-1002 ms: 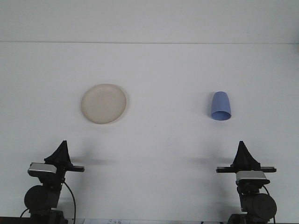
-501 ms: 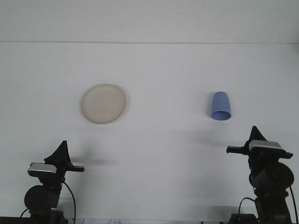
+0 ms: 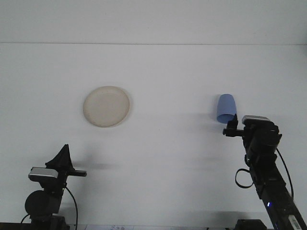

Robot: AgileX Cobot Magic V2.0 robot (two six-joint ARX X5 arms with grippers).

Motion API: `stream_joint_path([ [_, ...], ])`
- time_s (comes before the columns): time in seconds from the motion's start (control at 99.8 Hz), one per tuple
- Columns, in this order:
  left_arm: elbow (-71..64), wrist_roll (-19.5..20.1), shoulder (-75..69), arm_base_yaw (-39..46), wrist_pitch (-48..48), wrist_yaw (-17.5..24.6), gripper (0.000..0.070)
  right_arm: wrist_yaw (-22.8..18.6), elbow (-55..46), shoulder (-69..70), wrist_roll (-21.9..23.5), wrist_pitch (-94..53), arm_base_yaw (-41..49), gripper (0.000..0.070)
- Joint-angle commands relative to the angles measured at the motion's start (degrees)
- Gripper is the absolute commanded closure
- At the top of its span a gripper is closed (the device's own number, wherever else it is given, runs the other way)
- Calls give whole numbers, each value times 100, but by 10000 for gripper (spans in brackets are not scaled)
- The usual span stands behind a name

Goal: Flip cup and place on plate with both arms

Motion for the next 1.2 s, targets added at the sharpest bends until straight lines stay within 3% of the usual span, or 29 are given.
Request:
stream_joint_path([
  [0.0, -101, 2, -4, 0, 57, 22, 685, 11, -94, 275, 94, 505, -2, 114],
  [0.301, -101, 2, -4, 0, 57, 22, 685, 13, -876, 868, 96, 1604, -4, 150],
  [0.471, -101, 2, -4, 0, 57, 22, 685, 0, -1139, 1217, -125, 2232, -155, 153],
  [0.752, -101, 2, -4, 0, 57, 22, 685, -398, -1047, 2529, -212, 3860, -520, 153],
  [1.022, -101, 2, -4, 0, 57, 22, 685, -1036, -289, 3600, -223, 4118, -839, 158],
  [1.072, -101, 2, -4, 0, 57, 22, 685, -1056, -160, 3661, -227, 4116, -863, 236],
  [1.192, -101, 2, -4, 0, 57, 22, 685, -1272, 66, 3672, -369, 4113, -870, 613],
])
